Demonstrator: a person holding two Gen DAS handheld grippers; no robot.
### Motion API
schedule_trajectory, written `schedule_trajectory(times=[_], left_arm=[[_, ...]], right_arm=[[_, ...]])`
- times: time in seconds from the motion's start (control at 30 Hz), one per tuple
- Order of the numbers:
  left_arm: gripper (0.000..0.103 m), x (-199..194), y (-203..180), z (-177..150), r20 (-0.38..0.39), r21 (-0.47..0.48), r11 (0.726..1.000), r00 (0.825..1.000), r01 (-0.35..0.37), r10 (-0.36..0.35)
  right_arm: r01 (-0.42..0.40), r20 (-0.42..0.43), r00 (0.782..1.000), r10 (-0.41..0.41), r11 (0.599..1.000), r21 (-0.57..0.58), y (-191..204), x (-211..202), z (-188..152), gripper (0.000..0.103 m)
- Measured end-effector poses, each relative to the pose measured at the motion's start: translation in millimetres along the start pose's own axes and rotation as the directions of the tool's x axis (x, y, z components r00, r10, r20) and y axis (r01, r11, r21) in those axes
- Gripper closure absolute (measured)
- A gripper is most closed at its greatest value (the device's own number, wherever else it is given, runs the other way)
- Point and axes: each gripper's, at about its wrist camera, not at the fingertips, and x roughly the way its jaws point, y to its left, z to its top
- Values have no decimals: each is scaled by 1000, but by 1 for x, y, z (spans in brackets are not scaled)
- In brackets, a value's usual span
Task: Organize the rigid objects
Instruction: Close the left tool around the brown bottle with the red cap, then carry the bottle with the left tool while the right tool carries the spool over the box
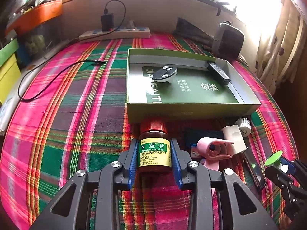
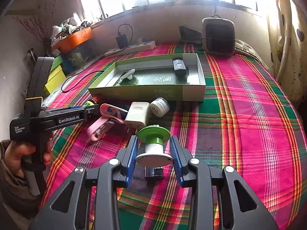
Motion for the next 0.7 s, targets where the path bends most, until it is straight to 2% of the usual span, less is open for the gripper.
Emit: schedule_trajectory(times=[0.37,0.7], left_arm=[[72,-6,-2,1,10,0,1000,1000,15,-15],[72,-28,4,11,53,-8,1000,998,25,-25]], right_arm=[[4,5,1000,-4,1000,2,1,-2,6,68],[6,37,999,-5,1000,-20,5,-10,29,68]])
